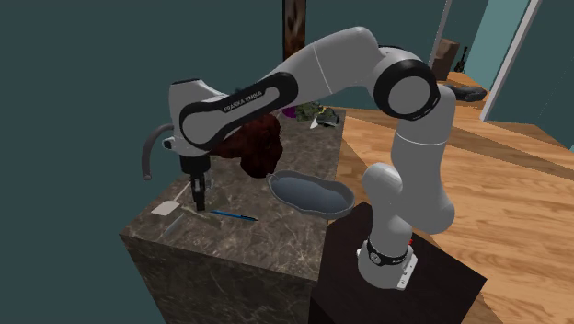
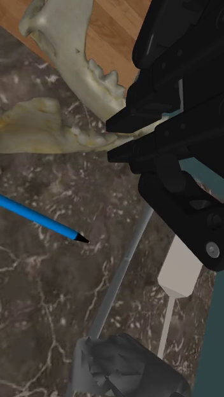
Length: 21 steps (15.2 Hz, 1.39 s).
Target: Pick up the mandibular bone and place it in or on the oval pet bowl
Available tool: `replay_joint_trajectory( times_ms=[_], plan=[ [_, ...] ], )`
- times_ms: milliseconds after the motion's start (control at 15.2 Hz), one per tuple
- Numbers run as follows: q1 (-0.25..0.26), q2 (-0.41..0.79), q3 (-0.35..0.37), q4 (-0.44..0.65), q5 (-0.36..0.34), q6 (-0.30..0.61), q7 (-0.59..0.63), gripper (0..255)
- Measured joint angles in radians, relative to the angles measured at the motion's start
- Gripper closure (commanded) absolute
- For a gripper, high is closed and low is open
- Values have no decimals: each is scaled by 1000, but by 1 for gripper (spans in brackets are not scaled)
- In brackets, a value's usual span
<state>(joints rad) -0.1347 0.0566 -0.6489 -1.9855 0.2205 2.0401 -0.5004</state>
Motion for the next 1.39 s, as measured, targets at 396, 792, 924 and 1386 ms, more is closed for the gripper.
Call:
replay_joint_trajectory(
  times_ms=[396, 792, 924, 1386],
  plan=[
    [4, -26, 1, 58, -25, -75, 29, 255],
    [2, -42, -2, 122, -40, -150, 43, 255],
    [4, -47, 0, 147, -45, -178, 52, 255],
    [4, -53, 0, 227, -53, -262, 68, 255]
  ],
)
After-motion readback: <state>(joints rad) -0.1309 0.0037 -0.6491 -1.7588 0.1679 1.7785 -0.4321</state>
